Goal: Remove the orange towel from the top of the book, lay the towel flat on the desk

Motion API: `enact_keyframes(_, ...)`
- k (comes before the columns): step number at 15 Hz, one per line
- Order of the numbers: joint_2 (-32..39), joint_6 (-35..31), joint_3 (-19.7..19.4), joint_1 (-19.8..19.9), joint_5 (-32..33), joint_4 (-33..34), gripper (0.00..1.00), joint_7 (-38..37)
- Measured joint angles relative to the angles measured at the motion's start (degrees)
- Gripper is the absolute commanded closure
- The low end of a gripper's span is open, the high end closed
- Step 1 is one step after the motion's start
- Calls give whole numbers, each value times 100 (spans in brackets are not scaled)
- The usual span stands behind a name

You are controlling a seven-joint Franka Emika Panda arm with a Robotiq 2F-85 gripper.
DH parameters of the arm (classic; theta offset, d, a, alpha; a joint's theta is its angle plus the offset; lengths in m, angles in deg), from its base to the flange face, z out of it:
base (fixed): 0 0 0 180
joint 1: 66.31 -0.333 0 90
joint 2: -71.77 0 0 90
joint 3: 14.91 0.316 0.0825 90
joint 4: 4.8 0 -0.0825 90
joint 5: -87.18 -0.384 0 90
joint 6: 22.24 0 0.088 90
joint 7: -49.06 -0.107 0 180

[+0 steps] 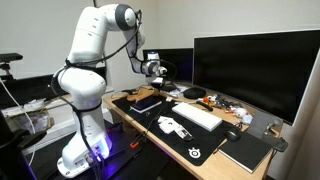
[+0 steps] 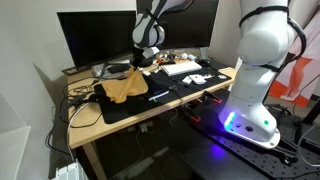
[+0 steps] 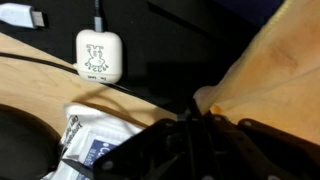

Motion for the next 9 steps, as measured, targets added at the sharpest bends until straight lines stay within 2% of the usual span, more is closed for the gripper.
enact_keyframes(9, 154, -28, 195, 318, -510, 8, 99, 5)
